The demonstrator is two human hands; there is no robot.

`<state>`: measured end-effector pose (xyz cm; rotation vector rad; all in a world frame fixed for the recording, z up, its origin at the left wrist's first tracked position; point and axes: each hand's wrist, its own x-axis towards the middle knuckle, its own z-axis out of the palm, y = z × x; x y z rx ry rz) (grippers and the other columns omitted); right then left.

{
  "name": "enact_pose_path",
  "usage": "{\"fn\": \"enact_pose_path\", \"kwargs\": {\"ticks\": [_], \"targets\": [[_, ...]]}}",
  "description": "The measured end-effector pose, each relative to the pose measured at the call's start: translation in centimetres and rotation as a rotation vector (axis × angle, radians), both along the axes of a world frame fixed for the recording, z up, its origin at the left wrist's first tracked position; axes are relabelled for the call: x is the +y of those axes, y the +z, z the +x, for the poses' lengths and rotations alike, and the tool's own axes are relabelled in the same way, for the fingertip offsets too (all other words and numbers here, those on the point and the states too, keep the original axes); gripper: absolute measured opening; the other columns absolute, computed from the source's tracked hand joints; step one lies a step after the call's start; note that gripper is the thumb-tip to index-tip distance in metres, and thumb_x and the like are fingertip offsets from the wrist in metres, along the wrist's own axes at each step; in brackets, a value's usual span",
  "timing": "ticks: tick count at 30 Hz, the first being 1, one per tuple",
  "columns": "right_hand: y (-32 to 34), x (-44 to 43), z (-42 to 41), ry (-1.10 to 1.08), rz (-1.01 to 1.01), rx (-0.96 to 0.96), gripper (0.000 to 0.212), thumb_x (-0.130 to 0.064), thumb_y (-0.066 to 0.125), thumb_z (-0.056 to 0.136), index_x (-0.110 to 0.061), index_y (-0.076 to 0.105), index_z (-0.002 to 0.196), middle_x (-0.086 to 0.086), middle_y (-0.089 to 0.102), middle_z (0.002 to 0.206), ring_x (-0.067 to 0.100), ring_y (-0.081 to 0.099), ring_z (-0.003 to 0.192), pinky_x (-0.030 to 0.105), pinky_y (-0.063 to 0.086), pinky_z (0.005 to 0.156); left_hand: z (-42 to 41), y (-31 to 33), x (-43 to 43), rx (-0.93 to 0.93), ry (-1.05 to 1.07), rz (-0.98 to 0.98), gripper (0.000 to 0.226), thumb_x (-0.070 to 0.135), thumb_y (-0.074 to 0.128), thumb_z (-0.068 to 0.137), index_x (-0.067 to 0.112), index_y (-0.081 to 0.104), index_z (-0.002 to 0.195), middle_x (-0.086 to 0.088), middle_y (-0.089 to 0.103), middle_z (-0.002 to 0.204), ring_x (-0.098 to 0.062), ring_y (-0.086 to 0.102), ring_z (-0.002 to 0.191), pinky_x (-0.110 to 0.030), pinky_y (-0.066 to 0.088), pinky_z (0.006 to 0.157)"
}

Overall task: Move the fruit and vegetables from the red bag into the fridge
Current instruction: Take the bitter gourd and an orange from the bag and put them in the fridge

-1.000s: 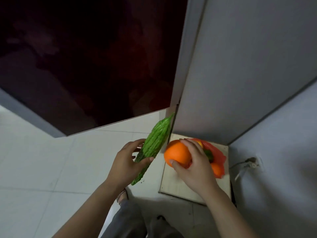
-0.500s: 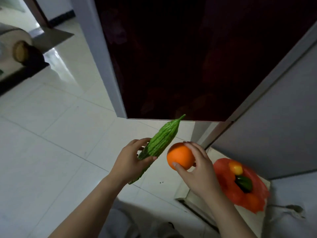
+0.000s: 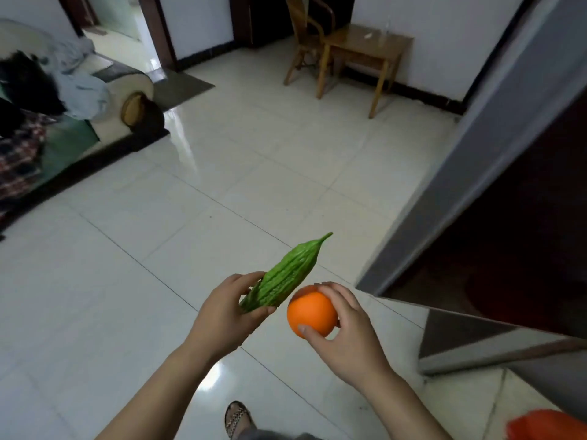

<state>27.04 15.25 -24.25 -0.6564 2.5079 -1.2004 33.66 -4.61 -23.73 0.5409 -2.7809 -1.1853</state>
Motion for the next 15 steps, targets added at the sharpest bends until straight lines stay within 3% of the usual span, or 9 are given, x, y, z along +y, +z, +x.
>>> {"fn": "enact_pose_path", "kwargs": {"ticks": [7,15], "targets": [[1.1,-13.4,-2.8,0.109,-0.043,-0.010,0.065,-0.044,0.069,0.077,-0.037,0.037,0.133,-0.018,0.032,0.139,0.008,0.044,0.116,0.022,0.048,0.090,0.3,0.9,-11.8,-0.004,0.156,0.005,0.052,0.034,0.074,0.074,0.038,0.053,0.121,0.013,0.055,0.107,-0.008,0.054,0.100,-0.032,0.048,0.085],[0.1,-17.6,-9.6,0.040,0.009,0.002,0.065,-0.042,0.071,0.076,-0.039,0.037,0.131,-0.019,0.032,0.139,0.008,0.044,0.115,0.021,0.047,0.086,-6.1,0.7,-17.8,-0.010,0.143,0.082,0.053,0.034,0.074,0.075,0.037,0.051,0.122,0.014,0.053,0.110,-0.006,0.052,0.100,-0.028,0.045,0.086]]}}
